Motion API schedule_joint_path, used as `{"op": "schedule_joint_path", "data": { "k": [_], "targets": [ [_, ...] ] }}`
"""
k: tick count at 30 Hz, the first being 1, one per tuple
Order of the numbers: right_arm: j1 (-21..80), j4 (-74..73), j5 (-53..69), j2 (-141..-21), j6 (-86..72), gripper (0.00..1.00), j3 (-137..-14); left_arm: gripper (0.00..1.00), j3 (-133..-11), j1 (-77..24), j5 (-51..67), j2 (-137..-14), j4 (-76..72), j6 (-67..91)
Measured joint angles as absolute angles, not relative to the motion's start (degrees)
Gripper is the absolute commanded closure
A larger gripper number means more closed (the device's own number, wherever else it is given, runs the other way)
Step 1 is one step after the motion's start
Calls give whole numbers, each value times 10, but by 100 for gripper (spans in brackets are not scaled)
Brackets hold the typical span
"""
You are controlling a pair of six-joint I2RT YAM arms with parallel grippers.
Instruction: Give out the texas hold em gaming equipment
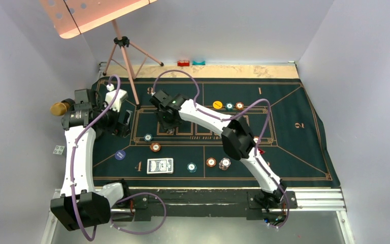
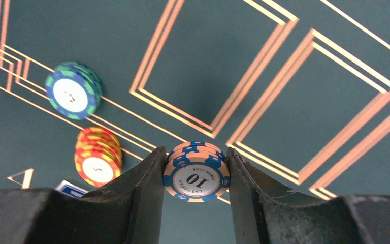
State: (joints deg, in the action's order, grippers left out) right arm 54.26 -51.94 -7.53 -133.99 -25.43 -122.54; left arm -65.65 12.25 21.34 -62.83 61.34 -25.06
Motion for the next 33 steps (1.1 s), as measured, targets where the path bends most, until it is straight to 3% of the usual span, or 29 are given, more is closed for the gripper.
{"op": "schedule_joint_path", "data": {
  "k": [4, 18, 28, 33],
  "targets": [
    [550, -516, -55, -1384, -253, 85, -1276, 0, -650, 123, 219, -628, 609, -249],
    [565, -481, -37, -1430, -255, 80, -1286, 0, -643, 123, 224, -621, 610, -248],
    [566, -476, -34, -1431, -257, 39, -1287, 0, -643, 123, 228, -617, 613, -248],
    [570, -468, -30, -1430, -257, 30, -1287, 0, -643, 123, 228, -617, 613, -249]
  ]
}}
